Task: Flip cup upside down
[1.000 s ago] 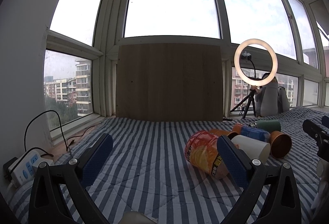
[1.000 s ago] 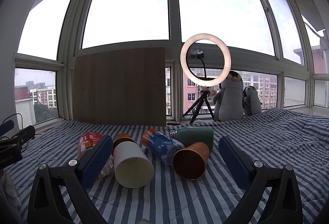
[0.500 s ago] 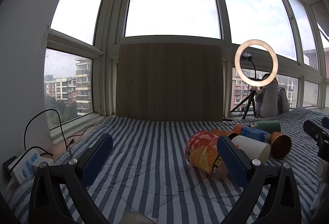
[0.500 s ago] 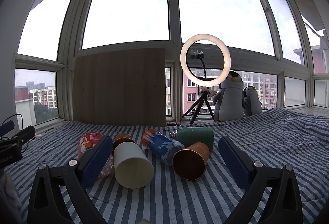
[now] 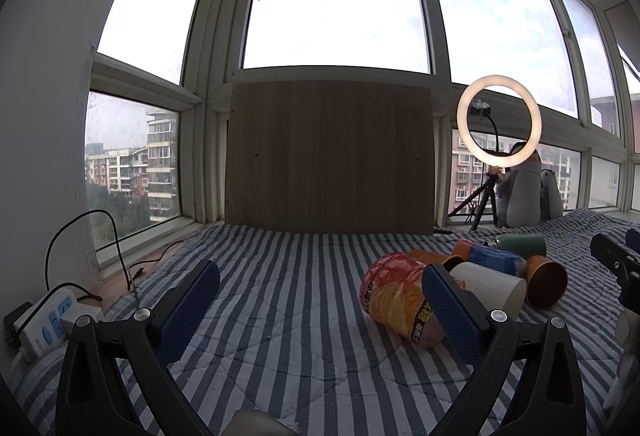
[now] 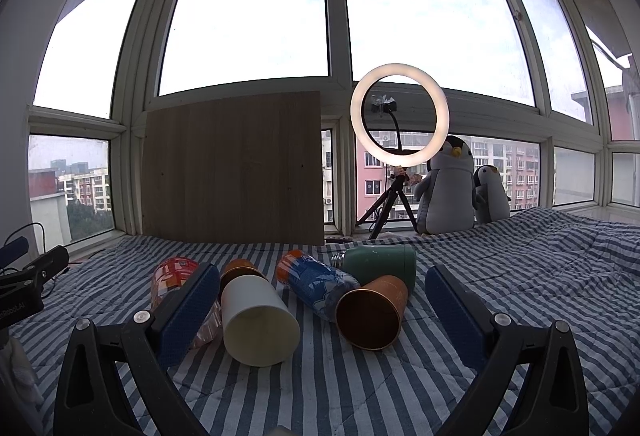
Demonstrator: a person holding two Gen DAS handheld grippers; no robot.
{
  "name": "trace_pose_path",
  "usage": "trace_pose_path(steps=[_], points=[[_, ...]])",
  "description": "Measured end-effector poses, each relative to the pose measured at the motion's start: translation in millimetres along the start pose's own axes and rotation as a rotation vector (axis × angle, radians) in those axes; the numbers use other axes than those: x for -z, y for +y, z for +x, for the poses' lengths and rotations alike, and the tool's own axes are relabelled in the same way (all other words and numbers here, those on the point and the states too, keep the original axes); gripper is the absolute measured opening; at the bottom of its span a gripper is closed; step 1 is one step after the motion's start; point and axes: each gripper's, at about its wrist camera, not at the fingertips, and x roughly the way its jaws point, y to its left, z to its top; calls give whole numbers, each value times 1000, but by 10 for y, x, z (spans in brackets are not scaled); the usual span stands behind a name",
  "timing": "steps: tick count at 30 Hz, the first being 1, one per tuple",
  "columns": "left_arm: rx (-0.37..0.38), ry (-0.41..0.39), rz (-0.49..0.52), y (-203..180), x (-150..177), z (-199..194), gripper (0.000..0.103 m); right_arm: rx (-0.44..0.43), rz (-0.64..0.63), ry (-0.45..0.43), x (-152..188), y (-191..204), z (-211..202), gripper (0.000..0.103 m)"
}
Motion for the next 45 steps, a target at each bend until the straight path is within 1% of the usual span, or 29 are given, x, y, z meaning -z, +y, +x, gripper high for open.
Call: trace_pose_path(steps=[7,12,16,18,21,24,27,32,38,39,41,43,45], points=[[26,60,-7,-1,4,134,102,3,30,23,-6,-53,52,101],[65,94,0,-17,-18,202,102,-4,60,54,-2,-117,118,101],[101,148,23,-78,-55,311,102,-8,78,63,4,-154,143,101],[132,191,35,-123,-86,398,102,-10,88,68,14,-174,153,101],[188,282,43,-221,-150,612,102,-11,103,74,20,-200,162,101],[218,368,24,-244,-231,865,102,-13,111,74,23,-219,166,101],[212,410,7,-221,-330,1084,102,-15,118,74,31,-233,164,101],[173,459,42,-202,-483,1453,102,-20,118,82,39,-231,173,101],[203,588,-18,-196,-581,2041,102,-17,110,87,41,-221,185,101],[221,616,-20,-230,-585,2151,102,-17,111,88,44,-222,185,101],[227,646,-21,-291,-569,2296,102,-17,113,89,47,-230,184,101],[250,685,-18,-360,-533,2436,102,-17,114,91,50,-235,186,101],[246,705,-19,-420,-498,2535,102,-18,114,93,50,-238,191,101]])
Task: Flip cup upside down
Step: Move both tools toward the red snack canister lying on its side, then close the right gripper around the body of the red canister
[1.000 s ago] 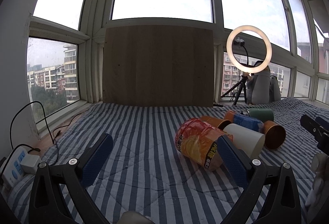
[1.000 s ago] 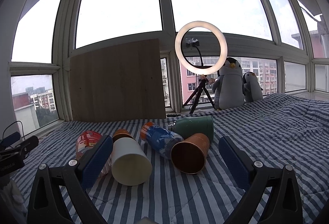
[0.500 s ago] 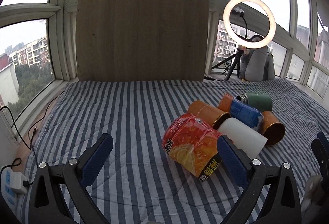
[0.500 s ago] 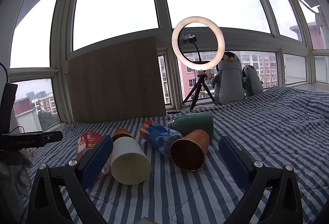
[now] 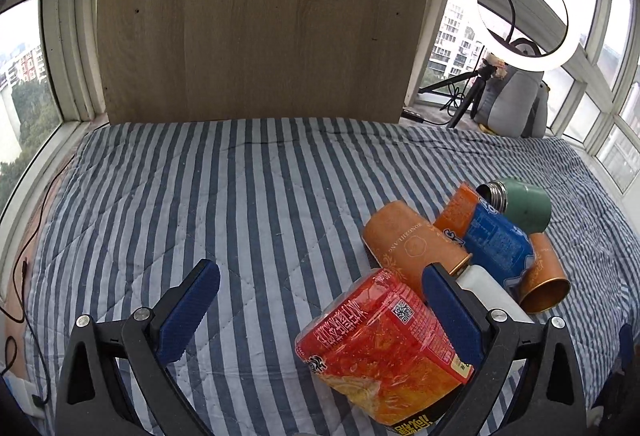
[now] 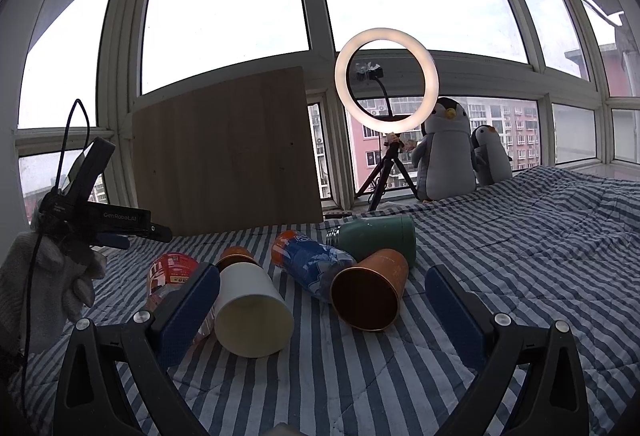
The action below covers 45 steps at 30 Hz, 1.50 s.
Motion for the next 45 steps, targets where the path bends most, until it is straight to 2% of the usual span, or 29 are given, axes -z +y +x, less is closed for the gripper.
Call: trace_pose_path(steps=[8,13,15,20,28,31,35,40,45], points=[[25,79,3,-66,16,294,102,-4,-1,2,-2,9,13,101],[110,130,-46,27,132,367,99,-6,-3,3,-1,20,19,101],[164,148,-83,85,205,351,98,-6,-4,5,-3,23,26,101],[241,178,-123,168,378,277,98,-2,-4,13,-9,27,52,101],[295,163,-214,507,662,5,98,-9,-55,47,1,129,122,101],[319,172,-210,634,808,-129,98,-13,-94,52,9,216,127,101],[300,166,-179,697,986,-300,98,-41,-134,63,2,345,108,101],[262,97,-134,778,1145,-612,97,-107,-170,95,-40,537,94,101],[226,46,-135,935,1290,-837,97,-195,-184,158,-145,733,178,101]])
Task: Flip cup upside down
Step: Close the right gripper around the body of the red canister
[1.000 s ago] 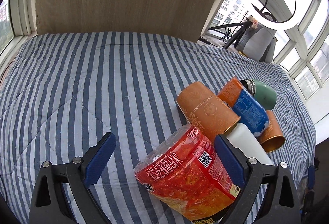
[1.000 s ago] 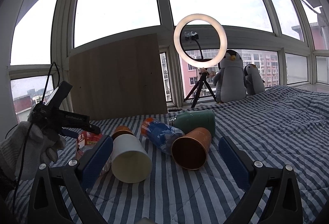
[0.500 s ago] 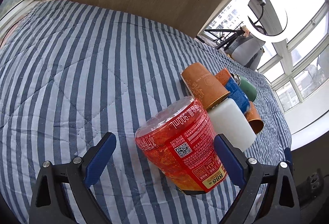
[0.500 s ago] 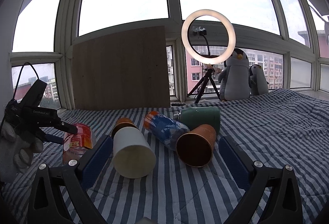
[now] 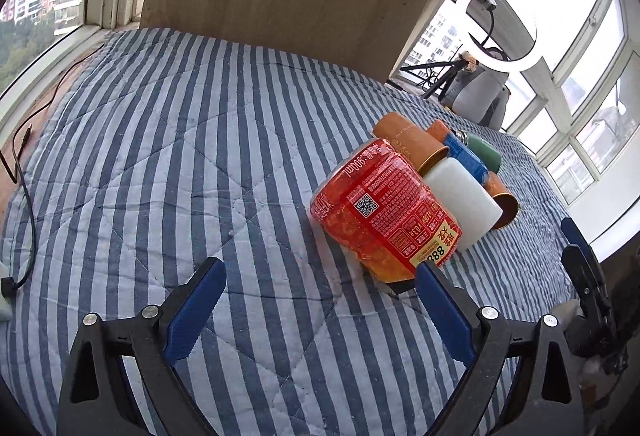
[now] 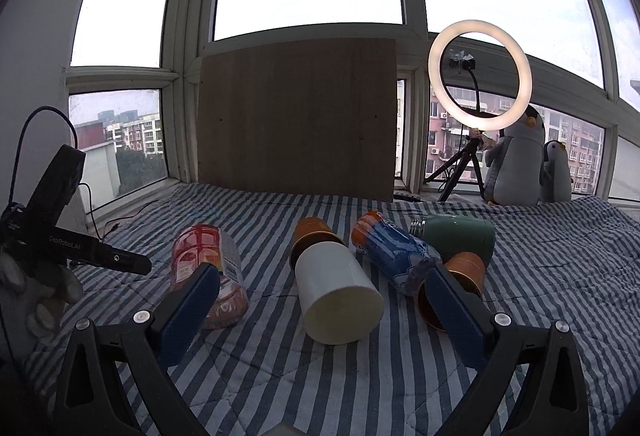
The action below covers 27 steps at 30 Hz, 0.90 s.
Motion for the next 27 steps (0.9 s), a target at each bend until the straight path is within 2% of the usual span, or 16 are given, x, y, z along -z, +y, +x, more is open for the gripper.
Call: trace_pose_path(steps=[3,7,9,16,21,27], points=[[7,-25,7,41,100,-106,98,-55,7,65,-111,53,140,101],[22,-28,25,38,163,-115,98,-49,-20,107,-187,134,281,101],[18,-48,28,20,148,-115,98,-78,-5,147,-225,147,378,101],[103,-42,-2,-24,91,39,97,-230,70,343,-432,291,916,101],[144,-22,-27,-43,50,183,97,-263,76,410,-471,409,1208,101],[180,-9,-22,-148,-24,324,94,-303,85,509,-425,517,1493,86]])
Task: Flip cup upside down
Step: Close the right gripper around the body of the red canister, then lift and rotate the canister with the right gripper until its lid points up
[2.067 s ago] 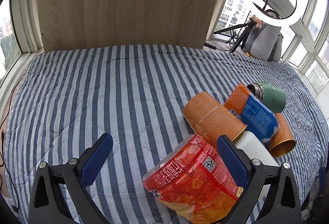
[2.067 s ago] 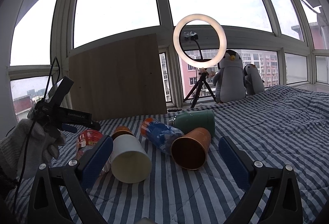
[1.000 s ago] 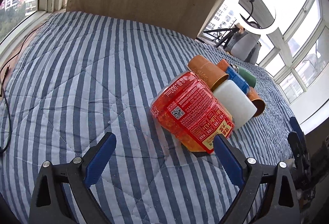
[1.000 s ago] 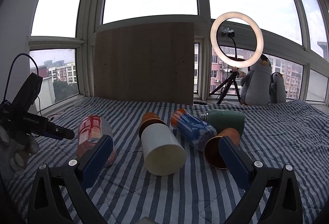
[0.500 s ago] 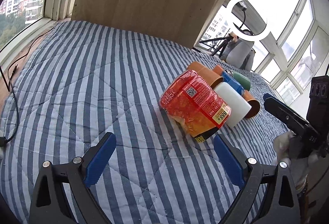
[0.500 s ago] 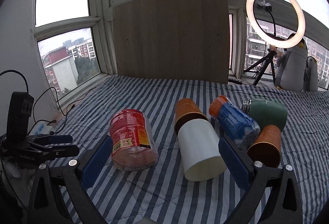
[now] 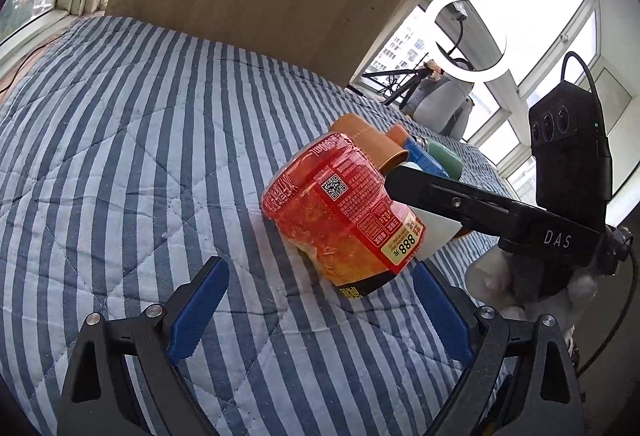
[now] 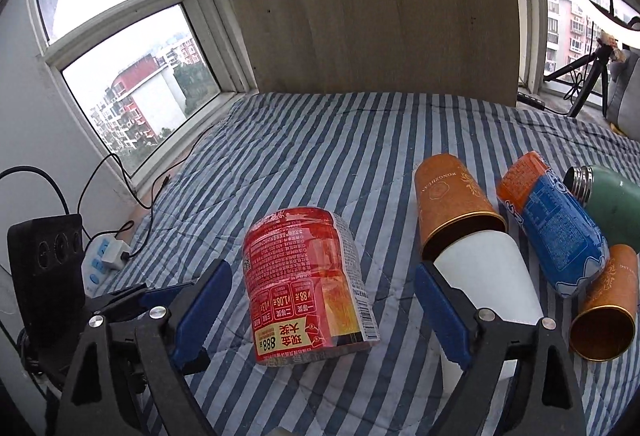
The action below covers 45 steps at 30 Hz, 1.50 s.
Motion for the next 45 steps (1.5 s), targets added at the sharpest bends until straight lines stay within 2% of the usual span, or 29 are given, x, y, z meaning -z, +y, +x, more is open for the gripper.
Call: trace_pose_path(steps=[5,11,13,17,28,37,41,45], points=[[73,42,-53,25,-54,175,88,-19,13,84,-26,-10,208,84],[126,75,-87,67,-101,361,82,-51,38,191,-28,-50,409,84],[152,83,-98,77,-113,397,80,-76,46,214,-20,-37,442,80],[150,81,-84,8,-136,420,78,-64,37,218,-15,8,445,80],[178,134,-39,-277,-80,379,76,-57,121,225,92,-50,218,75],[203,236,53,-719,218,414,77,-35,169,251,493,-107,-173,74],[182,237,102,-878,305,451,79,-32,199,251,683,-173,-297,74],[169,242,99,-877,358,431,85,-57,215,233,753,-225,-347,74]])
